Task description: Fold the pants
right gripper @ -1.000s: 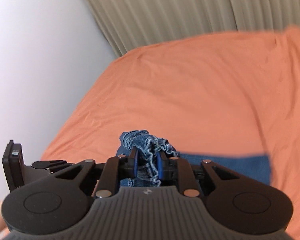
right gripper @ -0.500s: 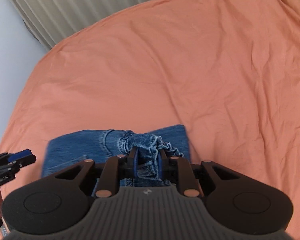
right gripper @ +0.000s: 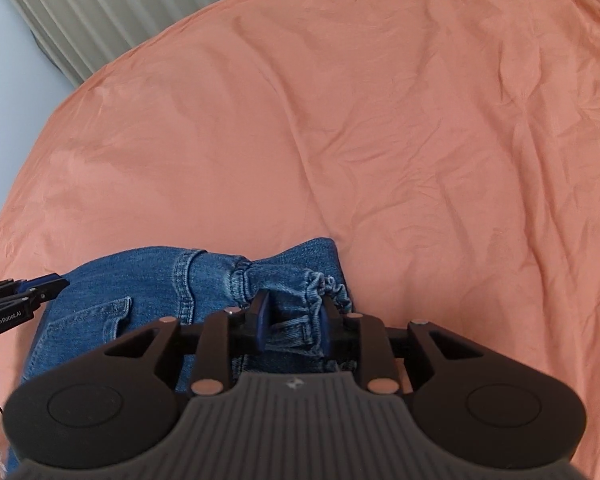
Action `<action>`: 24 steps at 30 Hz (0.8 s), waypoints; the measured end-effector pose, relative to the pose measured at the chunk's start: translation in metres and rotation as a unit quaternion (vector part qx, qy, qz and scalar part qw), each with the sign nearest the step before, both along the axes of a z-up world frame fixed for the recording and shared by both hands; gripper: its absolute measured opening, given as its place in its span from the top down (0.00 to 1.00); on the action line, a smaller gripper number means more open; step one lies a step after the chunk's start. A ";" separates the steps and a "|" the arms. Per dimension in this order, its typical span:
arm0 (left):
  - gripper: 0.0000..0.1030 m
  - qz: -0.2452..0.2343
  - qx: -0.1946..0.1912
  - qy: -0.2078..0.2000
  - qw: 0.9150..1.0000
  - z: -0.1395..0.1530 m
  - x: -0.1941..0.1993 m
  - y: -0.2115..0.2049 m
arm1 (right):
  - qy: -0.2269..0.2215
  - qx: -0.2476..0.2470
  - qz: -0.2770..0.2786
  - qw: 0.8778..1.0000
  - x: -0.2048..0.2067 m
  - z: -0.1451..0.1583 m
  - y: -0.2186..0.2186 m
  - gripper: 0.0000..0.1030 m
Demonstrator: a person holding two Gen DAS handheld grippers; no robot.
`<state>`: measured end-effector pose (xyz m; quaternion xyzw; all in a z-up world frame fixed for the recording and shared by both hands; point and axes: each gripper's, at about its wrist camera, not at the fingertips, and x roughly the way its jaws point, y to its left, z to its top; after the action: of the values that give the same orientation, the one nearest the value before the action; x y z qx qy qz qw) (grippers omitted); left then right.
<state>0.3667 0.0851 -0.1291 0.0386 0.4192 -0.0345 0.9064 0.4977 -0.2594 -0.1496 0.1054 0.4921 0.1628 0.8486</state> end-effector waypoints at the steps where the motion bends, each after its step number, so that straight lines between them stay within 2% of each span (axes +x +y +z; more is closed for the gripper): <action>1: 0.73 -0.004 0.006 -0.005 1.000 0.004 -0.007 0.000 | -0.008 0.002 -0.003 1.000 -0.004 0.006 -0.002 0.74; 4: 0.73 -0.019 0.012 -0.026 0.999 0.013 -0.025 0.000 | -0.059 -0.023 -0.006 0.998 -0.035 0.030 -0.014 0.71; 6: 0.73 -0.019 0.002 -0.031 0.999 0.018 -0.044 0.003 | -0.084 -0.048 0.003 0.995 -0.060 0.042 -0.015 0.71; 9: 0.73 -0.018 -0.002 -0.034 0.999 0.026 -0.072 0.003 | -0.106 -0.061 0.009 0.992 -0.100 0.049 -0.015 0.72; 12: 0.69 -0.026 0.000 -0.034 0.999 0.038 -0.100 -0.004 | -0.125 -0.061 -0.014 0.990 -0.133 0.046 -0.023 0.72; 17: 0.47 -0.051 0.003 -0.041 0.998 0.055 -0.150 -0.023 | -0.135 -0.010 -0.087 0.987 -0.182 0.029 -0.038 0.68; 18: 0.47 -0.058 0.004 -0.039 0.998 0.055 -0.159 -0.028 | -0.138 -0.005 -0.106 0.985 -0.187 0.021 -0.040 0.58; 20: 0.43 -0.073 0.005 -0.030 0.997 0.053 -0.175 -0.036 | -0.132 0.013 -0.151 0.980 -0.191 0.007 -0.044 0.45; 21: 0.41 -0.077 0.007 -0.028 0.997 0.052 -0.183 -0.040 | -0.128 0.039 -0.170 0.976 -0.193 -0.001 -0.047 0.45; 24: 0.34 -0.094 0.017 -0.023 0.995 0.043 -0.203 -0.050 | -0.091 0.157 -0.212 0.960 -0.188 -0.025 -0.071 0.45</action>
<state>0.1632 0.0354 -0.0857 0.0942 0.3931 -0.1118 0.9078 0.3102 -0.3306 -0.1749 0.3239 0.3471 0.0633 0.8778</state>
